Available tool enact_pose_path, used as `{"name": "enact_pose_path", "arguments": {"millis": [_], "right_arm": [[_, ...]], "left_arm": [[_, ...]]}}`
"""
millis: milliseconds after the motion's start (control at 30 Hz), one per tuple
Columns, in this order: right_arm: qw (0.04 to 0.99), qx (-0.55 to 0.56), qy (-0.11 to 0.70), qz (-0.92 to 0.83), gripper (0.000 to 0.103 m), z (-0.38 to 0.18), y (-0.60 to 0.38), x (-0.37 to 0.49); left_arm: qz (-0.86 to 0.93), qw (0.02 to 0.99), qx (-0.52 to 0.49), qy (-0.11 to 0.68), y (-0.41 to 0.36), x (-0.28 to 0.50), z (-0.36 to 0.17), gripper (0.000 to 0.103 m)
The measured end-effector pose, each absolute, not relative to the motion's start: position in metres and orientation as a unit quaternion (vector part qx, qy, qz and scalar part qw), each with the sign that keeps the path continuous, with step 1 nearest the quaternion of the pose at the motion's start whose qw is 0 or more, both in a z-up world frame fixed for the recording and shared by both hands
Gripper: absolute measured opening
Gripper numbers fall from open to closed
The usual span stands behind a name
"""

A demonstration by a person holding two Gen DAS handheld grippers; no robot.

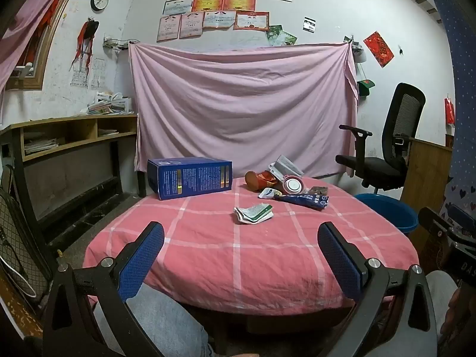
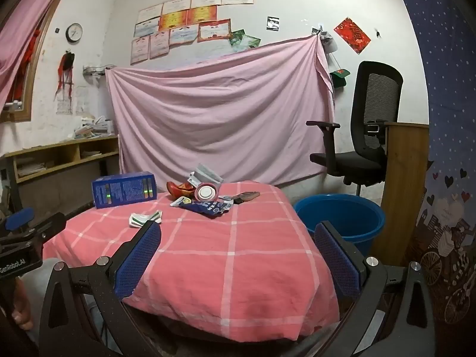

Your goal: Collect trash

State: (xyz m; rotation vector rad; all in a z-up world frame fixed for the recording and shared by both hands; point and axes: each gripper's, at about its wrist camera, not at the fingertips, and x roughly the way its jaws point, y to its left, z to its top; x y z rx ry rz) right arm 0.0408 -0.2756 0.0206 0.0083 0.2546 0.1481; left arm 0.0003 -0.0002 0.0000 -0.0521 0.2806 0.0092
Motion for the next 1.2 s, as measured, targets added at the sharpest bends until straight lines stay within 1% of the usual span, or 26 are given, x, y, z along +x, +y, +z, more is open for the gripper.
{"name": "enact_pose_path", "arguments": {"millis": [1200], "right_arm": [[0.989,0.001,0.125,0.073,0.103,0.0203,-0.2752,0.0407]], "left_arm": [[-0.002,0.991,-0.025,0.133,-0.0034,-0.0057,-0.0069,0.101]]}}
